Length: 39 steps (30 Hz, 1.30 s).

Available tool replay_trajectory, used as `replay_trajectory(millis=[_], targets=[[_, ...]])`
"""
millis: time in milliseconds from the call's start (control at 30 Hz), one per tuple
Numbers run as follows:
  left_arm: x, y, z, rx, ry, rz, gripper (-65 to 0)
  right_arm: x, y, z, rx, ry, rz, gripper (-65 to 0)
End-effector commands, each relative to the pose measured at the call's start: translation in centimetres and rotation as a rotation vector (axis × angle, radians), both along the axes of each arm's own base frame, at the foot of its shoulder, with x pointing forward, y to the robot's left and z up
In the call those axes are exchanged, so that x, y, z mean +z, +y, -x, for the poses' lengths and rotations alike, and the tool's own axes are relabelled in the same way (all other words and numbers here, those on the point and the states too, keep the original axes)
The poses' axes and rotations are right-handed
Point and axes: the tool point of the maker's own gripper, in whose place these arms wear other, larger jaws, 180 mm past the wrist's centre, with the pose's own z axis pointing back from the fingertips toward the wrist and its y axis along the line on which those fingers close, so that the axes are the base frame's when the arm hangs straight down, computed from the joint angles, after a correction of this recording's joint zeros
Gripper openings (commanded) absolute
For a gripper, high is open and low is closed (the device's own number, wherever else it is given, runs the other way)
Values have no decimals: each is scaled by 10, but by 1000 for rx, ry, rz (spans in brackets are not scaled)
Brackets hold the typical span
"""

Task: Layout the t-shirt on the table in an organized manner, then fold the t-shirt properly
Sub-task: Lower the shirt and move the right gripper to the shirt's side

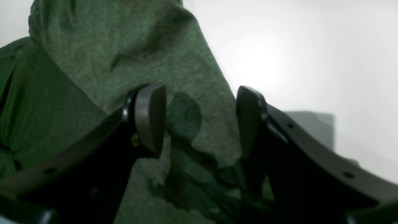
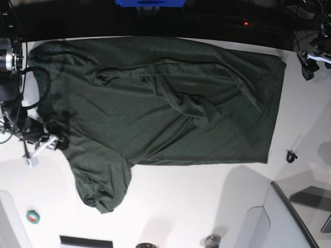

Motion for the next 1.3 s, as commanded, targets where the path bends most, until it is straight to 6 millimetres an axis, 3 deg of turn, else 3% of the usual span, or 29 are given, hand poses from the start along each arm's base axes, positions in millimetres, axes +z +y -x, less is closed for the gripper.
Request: replay_trajectory(millis=[0, 67, 167, 200, 467, 733, 933, 1100, 1267], targets=[[13, 7, -4, -5, -30, -31, -71, 3, 1, -2, 20, 12, 8, -333], [13, 7, -3, -5, -27, -31, -71, 3, 1, -3, 19, 10, 8, -428], [12, 7, -2, -4, -25, -29, -71, 4, 1, -4, 18, 3, 7, -621], [12, 7, -3, -5, -26, -29, -71, 5, 1, -5, 16, 0, 7, -650], [12, 6, -5, -7, -29, -28, -71, 38, 8, -25, 78, -138, 45, -645], [-8, -32, -36, -165, 18, 16, -71, 63, 33, -11, 231, -177, 107, -645], [-7, -46, -81, -259, -7, 27, -71, 83, 57, 12, 351, -207, 160, -645], [-3, -36, -123, -229, -23, 23, -71, 97, 75, 36, 434, -229, 193, -645], [-3, -44, -169, -273, -32, 54, -71, 101, 87, 55, 483, -219, 207, -645]])
